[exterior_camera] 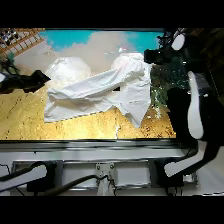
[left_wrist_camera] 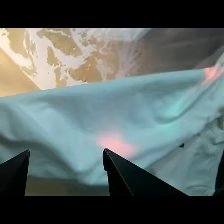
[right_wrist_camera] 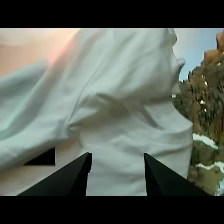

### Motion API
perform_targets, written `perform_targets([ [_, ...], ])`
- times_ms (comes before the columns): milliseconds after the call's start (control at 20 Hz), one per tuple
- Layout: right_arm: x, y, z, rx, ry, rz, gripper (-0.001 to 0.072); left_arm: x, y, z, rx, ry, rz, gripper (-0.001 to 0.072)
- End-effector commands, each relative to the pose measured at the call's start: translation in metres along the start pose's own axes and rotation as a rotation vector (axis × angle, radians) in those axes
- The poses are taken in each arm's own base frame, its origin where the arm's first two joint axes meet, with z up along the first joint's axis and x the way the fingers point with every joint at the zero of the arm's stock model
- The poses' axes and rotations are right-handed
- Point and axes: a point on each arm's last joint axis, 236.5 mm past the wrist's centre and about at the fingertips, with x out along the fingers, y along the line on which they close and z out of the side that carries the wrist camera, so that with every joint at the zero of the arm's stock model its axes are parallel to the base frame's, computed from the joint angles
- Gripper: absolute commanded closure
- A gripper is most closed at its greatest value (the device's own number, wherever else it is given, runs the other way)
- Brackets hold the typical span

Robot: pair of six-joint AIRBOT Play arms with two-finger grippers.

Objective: Fold the clothes and pants, and hang the long-sleeved shirts on hangers.

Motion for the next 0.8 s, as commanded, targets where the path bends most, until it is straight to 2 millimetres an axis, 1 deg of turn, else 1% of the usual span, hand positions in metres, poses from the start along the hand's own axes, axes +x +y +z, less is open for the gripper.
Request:
perform_targets([
  [0, -0.051, -0.003, -0.043, -0.014, 0.049, -0.032, 0.0329, -0.050, -0.029, -0.017, 0.048, -0.077, -0.039, 0.0250],
  [100, -0.069, -0.014, -0.078, 0.011, 0.053, -0.042, 0.0329, -0.060, -0.036, -0.047, 0.066, -0.070, -0.054, 0.0249],
  [150, -0.072, -0.023, -0.096, 0.029, 0.045, -0.048, 0.0342, -0.063, -0.038, -0.064, 0.074, -0.061, -0.060, 0.0249],
  [200, -0.072, -0.035, -0.113, 0.064, 0.034, -0.056, 0.0385, -0.064, -0.039, -0.080, 0.073, -0.049, -0.071, 0.0249],
  [250, -0.068, -0.046, -0.130, 0.115, 0.031, -0.052, 0.0420, -0.065, -0.038, -0.096, 0.071, -0.041, -0.078, 0.0249],
  [300, -0.060, -0.055, -0.148, 0.179, 0.042, -0.035, 0.0416, -0.065, -0.034, -0.109, 0.067, -0.033, -0.077, 0.0249],
  [350, -0.050, -0.062, -0.164, 0.238, 0.065, -0.009, 0.0399, -0.064, -0.030, -0.118, 0.064, -0.027, -0.074, 0.0249],
  [400, -0.032, -0.070, -0.183, 0.324, 0.096, 0.039, 0.0330, -0.062, -0.024, -0.128, 0.059, -0.018, -0.067, 0.0249],
  [500, -0.013, -0.076, -0.193, 0.405, 0.120, 0.101, 0.0330, -0.059, -0.021, -0.132, 0.053, -0.007, -0.063, 0.0250],
  [650, 0.014, -0.084, -0.200, 0.442, 0.171, 0.117, 0.0330, -0.057, -0.020, -0.130, 0.052, -0.012, -0.060, 0.0249],
  [750, 0.033, -0.085, -0.205, 0.467, 0.214, 0.138, 0.0330, -0.057, -0.018, -0.129, 0.060, -0.016, -0.053, 0.0249],
])
